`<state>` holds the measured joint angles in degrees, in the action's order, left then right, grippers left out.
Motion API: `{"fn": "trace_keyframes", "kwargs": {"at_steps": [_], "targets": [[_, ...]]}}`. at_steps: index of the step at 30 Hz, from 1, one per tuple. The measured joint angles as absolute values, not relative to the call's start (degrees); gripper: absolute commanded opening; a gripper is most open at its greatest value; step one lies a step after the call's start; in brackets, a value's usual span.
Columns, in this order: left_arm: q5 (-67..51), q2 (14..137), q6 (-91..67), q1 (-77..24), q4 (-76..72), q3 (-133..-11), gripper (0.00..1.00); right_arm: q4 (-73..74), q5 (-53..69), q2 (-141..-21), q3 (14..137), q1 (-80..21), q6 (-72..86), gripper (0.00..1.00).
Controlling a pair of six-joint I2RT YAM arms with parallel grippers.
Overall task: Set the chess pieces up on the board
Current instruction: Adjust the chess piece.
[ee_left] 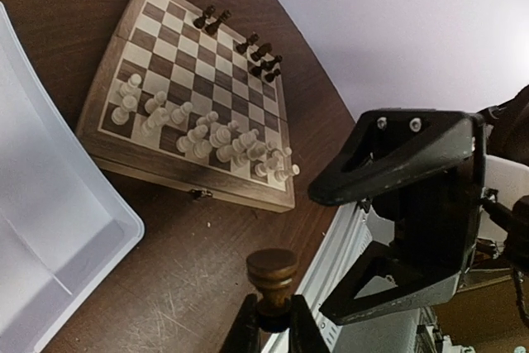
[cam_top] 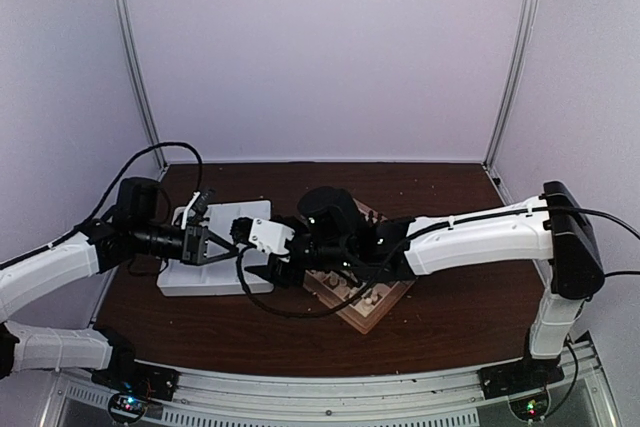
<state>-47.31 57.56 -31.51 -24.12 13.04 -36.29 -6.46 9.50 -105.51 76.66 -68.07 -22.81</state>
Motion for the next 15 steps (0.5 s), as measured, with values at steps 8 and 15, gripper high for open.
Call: {"fn": "trace_keyframes", "kwargs": {"at_steps": [8,15], "targets": [[-52.9,60.1,-34.0,-24.3,11.8,-36.3,0.02,-9.2,6.1,-109.4,80.4,-69.3,-26.2,0.59],[-55.6,60.5,-34.5,-24.5,11.1,-36.3,0.03,-8.4,6.2,-111.8,82.2,-69.5,-28.1,0.56]]}}
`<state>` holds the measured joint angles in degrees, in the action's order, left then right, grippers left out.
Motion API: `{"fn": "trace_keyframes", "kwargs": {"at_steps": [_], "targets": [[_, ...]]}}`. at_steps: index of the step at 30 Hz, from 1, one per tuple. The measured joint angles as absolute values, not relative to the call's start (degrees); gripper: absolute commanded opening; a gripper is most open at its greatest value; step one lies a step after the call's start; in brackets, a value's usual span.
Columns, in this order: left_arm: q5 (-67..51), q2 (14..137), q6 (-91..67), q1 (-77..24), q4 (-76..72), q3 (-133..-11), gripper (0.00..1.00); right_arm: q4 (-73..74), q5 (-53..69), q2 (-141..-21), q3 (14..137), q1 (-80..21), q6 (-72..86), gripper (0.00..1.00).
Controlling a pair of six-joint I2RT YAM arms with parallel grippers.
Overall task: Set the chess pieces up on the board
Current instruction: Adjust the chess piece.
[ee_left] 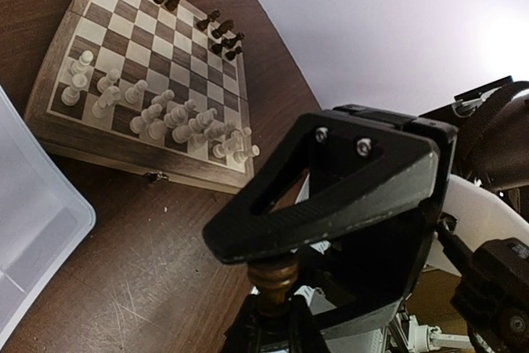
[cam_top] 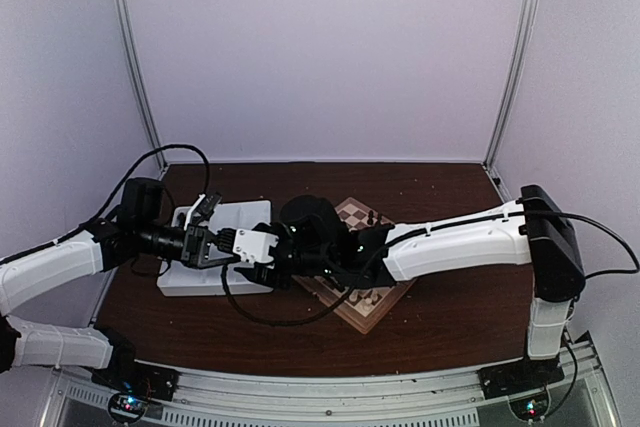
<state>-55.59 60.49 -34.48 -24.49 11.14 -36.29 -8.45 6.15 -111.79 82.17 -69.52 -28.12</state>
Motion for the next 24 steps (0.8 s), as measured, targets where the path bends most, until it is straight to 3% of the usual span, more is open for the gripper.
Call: {"fn": "trace_keyframes", "kwargs": {"at_steps": [11,24], "targets": [[-56.8,62.3,-34.3,-24.5,11.5,-36.4,0.04,-8.4,6.1,-111.9,82.4,-70.0,-29.8,0.66],[-57.8,64.9,-28.4,-24.6,22.3,-41.7,0.07,-2.6,5.5,-111.9,84.4,-70.4,-35.9,0.54]]}}
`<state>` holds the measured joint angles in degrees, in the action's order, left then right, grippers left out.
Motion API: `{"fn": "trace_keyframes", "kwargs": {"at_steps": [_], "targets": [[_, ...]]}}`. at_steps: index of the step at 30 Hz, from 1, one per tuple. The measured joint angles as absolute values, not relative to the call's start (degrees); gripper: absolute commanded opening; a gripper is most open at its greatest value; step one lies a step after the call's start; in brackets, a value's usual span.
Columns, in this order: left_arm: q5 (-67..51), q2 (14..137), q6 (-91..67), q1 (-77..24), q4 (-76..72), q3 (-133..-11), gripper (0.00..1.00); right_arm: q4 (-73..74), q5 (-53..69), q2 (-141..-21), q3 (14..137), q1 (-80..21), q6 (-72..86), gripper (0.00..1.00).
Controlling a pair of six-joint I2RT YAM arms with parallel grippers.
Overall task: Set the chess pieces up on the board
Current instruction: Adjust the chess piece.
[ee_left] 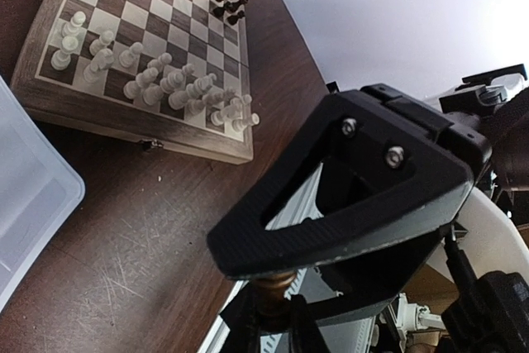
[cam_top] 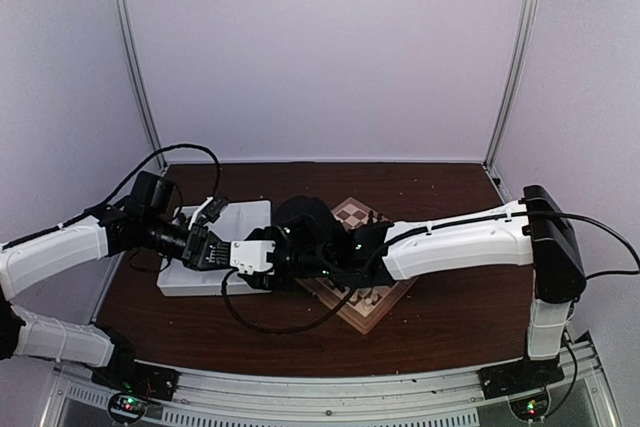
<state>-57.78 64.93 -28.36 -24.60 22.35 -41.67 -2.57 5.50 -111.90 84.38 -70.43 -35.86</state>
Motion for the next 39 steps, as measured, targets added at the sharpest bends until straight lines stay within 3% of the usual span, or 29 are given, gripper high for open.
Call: {"fn": "trace_keyframes", "kwargs": {"at_steps": [6,15,21,26,30,34,39], "targets": [[-57.6,67.0,-24.5,-24.7,29.1,-44.4,0.08,0.4,4.7,-111.9,85.0,-70.6,-38.3,0.39],[-57.2,69.0,-22.1,-24.9,32.6,-45.7,0.08,2.7,2.0,-111.9,85.3,-70.9,-39.6,0.26],[-56.9,69.5,-21.5,-24.9,32.9,-45.8,0.08,3.2,1.2,-111.9,85.3,-71.0,-39.6,0.27],[-56.4,70.1,-21.3,-24.9,32.9,-46.1,0.06,3.4,1.2,-111.9,85.3,-71.1,-39.2,0.46],[-56.4,70.8,-21.1,-24.9,32.6,-46.5,0.06,3.4,1.0,-111.9,85.3,-71.4,-39.1,0.49],[-56.4,71.3,-21.1,-24.9,32.6,-46.5,0.06,3.4,1.0,-112.1,85.3,-71.6,-39.1,0.46],[-56.5,71.9,-21.0,-24.9,32.8,-46.5,0.06,3.4,0.6,-112.3,85.4,-71.6,-39.2,0.35]]}}
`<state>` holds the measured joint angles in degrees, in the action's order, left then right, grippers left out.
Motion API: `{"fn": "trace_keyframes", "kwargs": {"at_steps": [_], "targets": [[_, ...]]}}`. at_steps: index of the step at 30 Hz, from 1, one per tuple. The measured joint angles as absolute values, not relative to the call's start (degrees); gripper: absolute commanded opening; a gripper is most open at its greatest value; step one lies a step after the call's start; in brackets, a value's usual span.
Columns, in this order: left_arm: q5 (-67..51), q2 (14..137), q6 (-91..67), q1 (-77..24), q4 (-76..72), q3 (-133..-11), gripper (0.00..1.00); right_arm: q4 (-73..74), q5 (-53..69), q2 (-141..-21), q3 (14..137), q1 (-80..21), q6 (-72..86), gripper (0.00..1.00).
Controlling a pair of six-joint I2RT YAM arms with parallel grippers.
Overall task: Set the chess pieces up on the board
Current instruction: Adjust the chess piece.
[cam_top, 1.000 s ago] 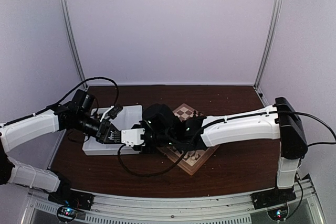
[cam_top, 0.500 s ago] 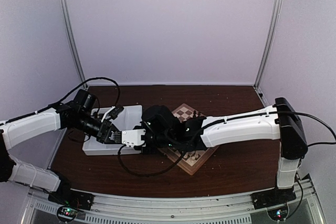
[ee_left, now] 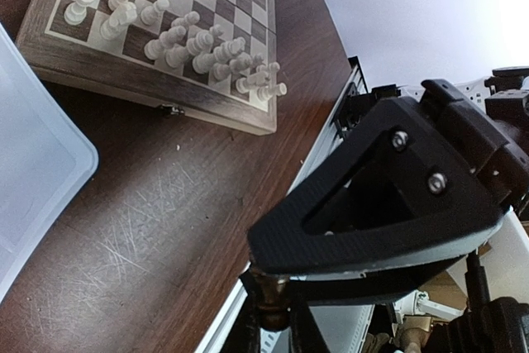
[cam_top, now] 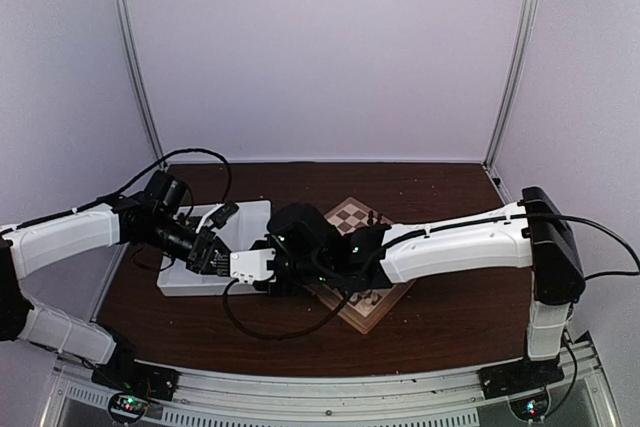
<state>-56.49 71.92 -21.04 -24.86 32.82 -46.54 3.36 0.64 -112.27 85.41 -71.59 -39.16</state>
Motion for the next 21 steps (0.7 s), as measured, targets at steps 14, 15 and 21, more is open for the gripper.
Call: {"fn": "trace_keyframes", "kwargs": {"at_steps": [14,15,21], "targets": [[-56.1,72.9,-20.8,-24.9,33.3,-46.5,0.2,3.9,-0.4,-112.7,86.0,-71.5,-39.7,0.07],[-55.8,72.8,-20.8,-24.9,33.1,-46.5,0.24,3.9,-0.3,-112.7,86.0,-71.5,-39.7,0.06],[-51.7,68.9,-23.5,-24.9,27.4,-44.2,0.48,3.0,-0.3,-112.7,86.0,-71.6,-38.7,0.06]]}}
